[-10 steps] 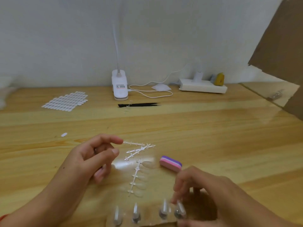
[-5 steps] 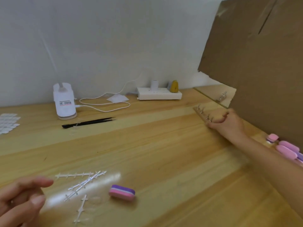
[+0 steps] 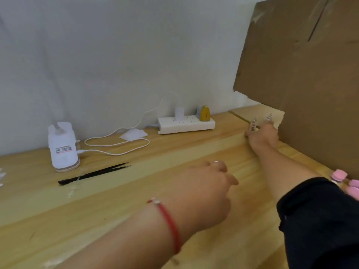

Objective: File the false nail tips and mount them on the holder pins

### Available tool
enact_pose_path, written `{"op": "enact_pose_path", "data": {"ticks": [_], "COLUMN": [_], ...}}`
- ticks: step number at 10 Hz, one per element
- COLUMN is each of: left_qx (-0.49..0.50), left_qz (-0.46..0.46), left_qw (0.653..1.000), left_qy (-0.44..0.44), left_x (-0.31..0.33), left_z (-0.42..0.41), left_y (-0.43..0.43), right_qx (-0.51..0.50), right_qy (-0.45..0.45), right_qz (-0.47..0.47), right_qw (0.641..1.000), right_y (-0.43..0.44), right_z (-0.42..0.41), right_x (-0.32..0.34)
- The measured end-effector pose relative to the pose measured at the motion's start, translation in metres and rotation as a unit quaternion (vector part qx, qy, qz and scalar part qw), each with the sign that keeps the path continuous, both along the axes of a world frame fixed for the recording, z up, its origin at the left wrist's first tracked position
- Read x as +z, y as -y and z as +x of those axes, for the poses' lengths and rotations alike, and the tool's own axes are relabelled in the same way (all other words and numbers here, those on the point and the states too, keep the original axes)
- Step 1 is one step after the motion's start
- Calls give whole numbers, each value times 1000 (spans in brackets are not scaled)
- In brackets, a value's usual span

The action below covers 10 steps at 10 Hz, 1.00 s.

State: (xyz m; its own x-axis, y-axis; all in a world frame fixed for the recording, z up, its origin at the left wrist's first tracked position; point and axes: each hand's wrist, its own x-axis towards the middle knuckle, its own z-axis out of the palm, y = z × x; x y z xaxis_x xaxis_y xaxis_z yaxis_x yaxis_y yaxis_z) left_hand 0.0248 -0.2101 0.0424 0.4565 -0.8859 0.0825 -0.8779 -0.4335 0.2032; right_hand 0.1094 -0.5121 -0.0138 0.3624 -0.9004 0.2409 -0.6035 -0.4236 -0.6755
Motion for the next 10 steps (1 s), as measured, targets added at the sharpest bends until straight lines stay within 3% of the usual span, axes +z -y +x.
{"op": "enact_pose_path", "data": {"ticks": [1, 2, 4, 6, 7, 8, 9, 10], "left_qx": [-1, 19, 23, 24, 27, 32, 29, 12], "left_qz": [71, 113, 51, 43, 28, 26, 42, 70], "left_qw": [997, 993, 998, 998, 999, 999, 998, 997], "left_qy": [14, -10, -28, -35, -31, -25, -29, -43], "left_x": [-20, -44, -75, -75, -77, -76, -67, -37], "left_z": [14, 17, 20, 19, 19, 19, 17, 15], "left_y": [86, 109, 108, 108, 109, 109, 107, 94], "right_qx": [-17, -20, 75, 60, 106, 186, 326, 506], "right_qy": [12, 5, -22, -40, -16, 100, 304, 430], "right_qz": [5, -14, -80, -104, -81, -77, -25, 29], "right_qw": [1000, 1000, 994, 992, 991, 974, 895, 747], "right_y": [5, 12, 23, 27, 26, 4, -32, -34], "right_z": [3, 8, 17, 21, 15, 1, -39, -105], "right_x": [2, 1, -8, -13, -11, 0, 41, 93]}}
